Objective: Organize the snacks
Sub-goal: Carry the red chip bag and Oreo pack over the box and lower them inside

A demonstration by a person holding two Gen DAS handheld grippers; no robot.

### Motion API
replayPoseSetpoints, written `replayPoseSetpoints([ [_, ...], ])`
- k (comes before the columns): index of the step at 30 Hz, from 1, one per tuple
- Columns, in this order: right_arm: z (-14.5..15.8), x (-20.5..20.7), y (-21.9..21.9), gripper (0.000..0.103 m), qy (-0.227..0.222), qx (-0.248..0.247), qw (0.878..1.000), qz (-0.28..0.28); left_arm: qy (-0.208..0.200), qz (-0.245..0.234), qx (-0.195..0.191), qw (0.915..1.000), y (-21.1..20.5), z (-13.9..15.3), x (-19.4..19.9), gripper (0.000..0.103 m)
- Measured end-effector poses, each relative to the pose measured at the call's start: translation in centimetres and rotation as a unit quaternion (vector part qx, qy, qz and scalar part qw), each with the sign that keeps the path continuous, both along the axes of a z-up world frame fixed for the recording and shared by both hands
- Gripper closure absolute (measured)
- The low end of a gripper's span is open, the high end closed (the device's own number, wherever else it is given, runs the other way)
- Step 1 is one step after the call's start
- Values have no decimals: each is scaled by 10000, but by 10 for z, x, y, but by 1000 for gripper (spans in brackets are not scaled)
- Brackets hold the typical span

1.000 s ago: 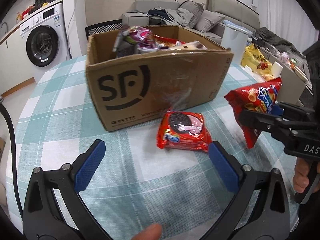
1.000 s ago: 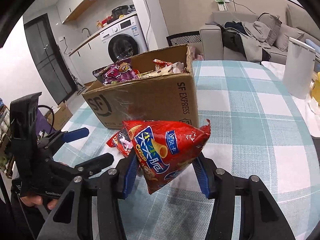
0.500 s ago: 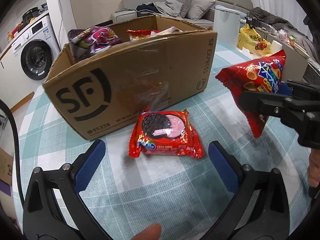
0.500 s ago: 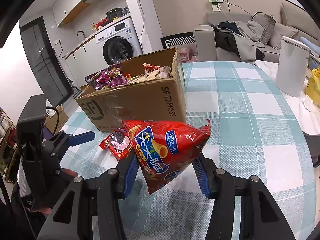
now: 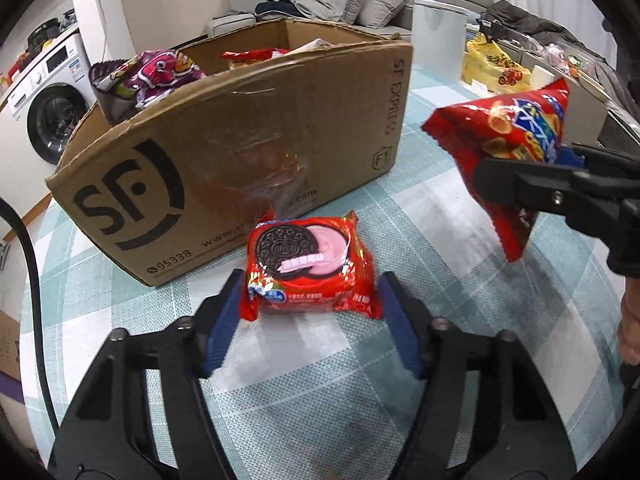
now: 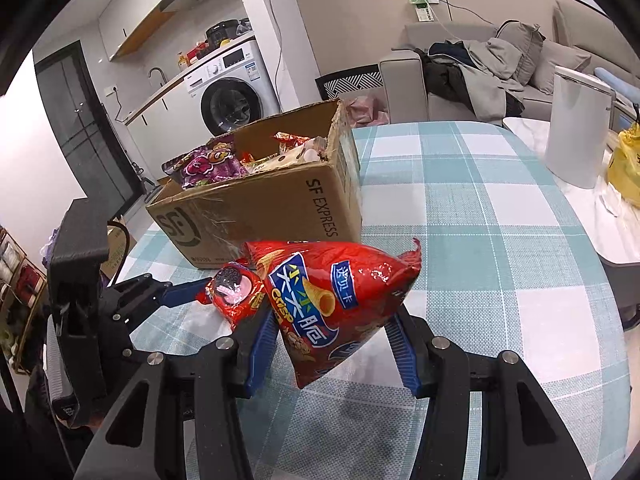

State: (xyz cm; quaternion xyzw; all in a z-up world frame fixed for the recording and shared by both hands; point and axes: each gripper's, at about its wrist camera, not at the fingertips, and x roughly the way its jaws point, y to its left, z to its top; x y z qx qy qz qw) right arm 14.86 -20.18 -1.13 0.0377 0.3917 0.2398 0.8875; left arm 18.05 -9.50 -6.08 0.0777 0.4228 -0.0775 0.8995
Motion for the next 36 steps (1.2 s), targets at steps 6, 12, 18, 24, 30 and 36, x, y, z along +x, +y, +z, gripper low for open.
replayPoseSetpoints([
  [6,0,0,0,51,12,6,10000,-3,11,-201,-213,9996,1,1,-5,59],
  [12,-1,0,-1,51,14,21,10000,-20,-65,-231,-329,9992,5,5,-16,60],
  [18,2,-1,-2,51,-18,49,10000,-16,-244,-171,-483,9984,20,16,-38,60],
  [24,10,-5,-2,51,-132,81,9999,3,-461,-101,-632,9969,29,34,-55,60],
  [30,19,-9,2,51,-211,150,9996,81,-716,12,-786,9943,41,59,-67,60],
  [36,32,-13,10,51,-316,144,9993,155,-964,135,-922,9910,56,84,-79,60],
])
